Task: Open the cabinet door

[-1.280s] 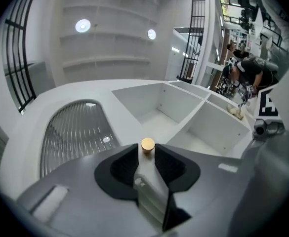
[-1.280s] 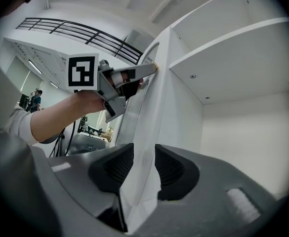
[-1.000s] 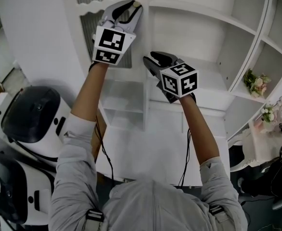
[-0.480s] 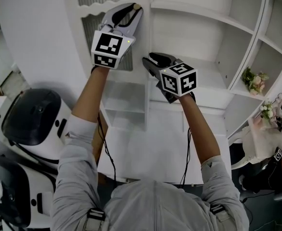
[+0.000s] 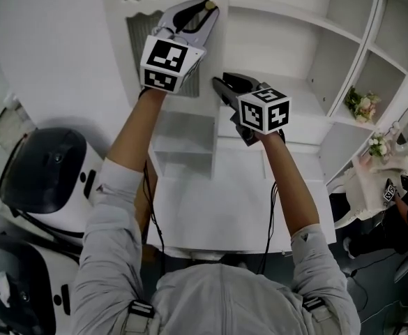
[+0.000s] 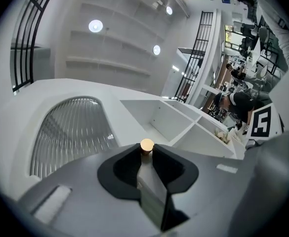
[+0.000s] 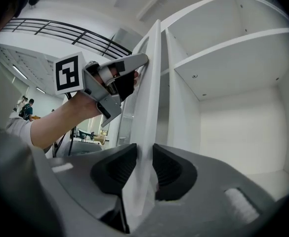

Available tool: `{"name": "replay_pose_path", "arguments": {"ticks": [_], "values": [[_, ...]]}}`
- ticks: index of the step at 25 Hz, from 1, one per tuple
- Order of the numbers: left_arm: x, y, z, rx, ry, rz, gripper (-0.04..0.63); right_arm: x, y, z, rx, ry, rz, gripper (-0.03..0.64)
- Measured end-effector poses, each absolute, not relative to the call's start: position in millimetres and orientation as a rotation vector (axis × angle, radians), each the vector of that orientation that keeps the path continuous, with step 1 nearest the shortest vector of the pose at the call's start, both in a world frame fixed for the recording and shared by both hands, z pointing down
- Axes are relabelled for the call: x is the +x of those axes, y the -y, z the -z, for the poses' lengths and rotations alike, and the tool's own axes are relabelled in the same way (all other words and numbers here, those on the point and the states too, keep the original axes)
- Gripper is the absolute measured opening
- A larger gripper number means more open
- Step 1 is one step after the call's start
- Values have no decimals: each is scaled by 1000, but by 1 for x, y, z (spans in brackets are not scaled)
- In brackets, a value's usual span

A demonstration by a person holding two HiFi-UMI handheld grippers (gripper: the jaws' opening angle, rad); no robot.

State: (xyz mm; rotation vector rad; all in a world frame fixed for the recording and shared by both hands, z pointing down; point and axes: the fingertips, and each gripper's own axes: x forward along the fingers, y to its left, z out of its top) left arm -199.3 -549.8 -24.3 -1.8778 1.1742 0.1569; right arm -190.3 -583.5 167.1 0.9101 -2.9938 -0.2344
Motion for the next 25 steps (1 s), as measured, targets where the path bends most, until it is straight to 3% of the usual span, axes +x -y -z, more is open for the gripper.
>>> {"name": "replay_pose_path", "arguments": {"ticks": [25], "values": [[-225,457,22,-1998,-1239,-208,91,-206,480,-172,1002,2944,251,72]]}}
